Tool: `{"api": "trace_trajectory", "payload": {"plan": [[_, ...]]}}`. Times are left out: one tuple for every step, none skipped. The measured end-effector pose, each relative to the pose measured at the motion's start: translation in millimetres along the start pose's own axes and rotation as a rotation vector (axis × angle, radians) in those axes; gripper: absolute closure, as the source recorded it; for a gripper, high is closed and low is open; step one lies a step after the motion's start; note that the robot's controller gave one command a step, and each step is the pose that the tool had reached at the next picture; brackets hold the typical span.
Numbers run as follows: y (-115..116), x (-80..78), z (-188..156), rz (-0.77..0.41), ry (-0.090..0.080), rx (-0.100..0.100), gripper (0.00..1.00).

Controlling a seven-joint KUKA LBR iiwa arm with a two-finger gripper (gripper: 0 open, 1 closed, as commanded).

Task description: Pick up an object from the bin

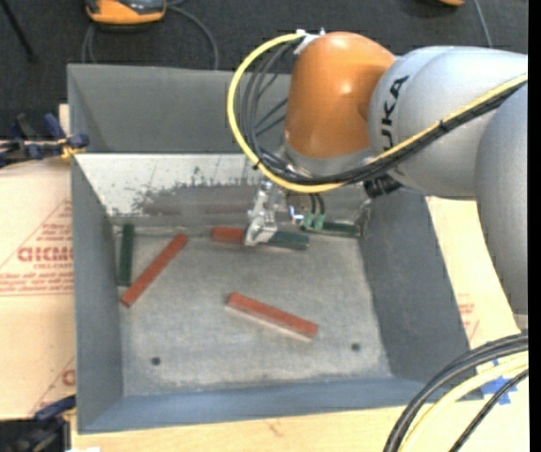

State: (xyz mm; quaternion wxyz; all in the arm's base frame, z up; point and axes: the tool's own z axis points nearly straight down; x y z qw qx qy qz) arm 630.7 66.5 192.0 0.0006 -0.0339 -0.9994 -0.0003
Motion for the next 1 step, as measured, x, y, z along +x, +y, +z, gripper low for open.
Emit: {"api": "trace_trajectory", "payload": {"plan": [[12.6, -2.9, -43.3, 0.029, -0.009, -0.001, 1.00]]}}
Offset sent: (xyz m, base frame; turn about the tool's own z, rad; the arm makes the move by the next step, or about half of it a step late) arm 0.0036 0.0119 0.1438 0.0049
